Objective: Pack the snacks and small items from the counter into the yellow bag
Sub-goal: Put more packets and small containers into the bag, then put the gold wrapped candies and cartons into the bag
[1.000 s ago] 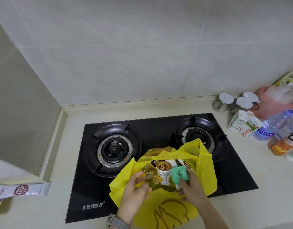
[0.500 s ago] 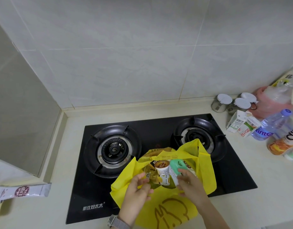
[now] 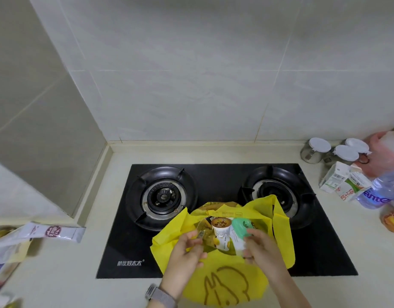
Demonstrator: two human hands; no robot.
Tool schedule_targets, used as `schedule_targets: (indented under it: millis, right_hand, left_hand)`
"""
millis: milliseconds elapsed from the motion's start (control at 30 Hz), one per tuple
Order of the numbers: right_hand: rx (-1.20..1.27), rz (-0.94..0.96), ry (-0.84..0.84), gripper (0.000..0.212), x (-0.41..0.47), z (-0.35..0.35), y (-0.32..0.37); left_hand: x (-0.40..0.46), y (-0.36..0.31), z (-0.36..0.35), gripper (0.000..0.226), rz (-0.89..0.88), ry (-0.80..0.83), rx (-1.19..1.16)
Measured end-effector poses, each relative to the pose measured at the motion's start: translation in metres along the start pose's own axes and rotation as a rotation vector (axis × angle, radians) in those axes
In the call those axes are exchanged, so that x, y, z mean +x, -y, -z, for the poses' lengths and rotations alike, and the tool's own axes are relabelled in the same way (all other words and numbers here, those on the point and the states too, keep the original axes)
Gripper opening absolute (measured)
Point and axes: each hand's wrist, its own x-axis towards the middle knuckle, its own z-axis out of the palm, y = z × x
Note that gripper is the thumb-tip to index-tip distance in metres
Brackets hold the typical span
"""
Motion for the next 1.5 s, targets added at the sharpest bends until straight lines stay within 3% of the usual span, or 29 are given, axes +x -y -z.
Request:
schedule_targets:
  millis: [167,433,767,1100,1500]
  right_hand:
    - [-0.225,0.199,0.091,0.017,-0.007,0.011,0.015]
    - [-0.767,0.530,0.299,0.024,-0.006,-0.011,0.022]
    - [-0.844,0.792,0.598,0.025,-0.033,-0.110,0.055]
    - [-0.986,0.899,0.753,0.029,-0.075,-0.226,0.068]
    - [-1.190,0.848,0.880,0.037,-0.133,-0.396,0.049]
  left_hand:
    - [-0.018,0.002,-0.009,0.027,0.024,-0.108,-0.066]
    - [-0.059,0.022,0.011,0.024,0.031,-0.331,-0.159]
    - [-0.126,0.050,0.095,0.025,0.058,-0.651,-0.037]
    - [-0.175,0.085,0.219,0.028,0.075,-0.855,0.010]
    - [-0.188,0.132,0.350,0.029,0.146,-0.818,-0.084]
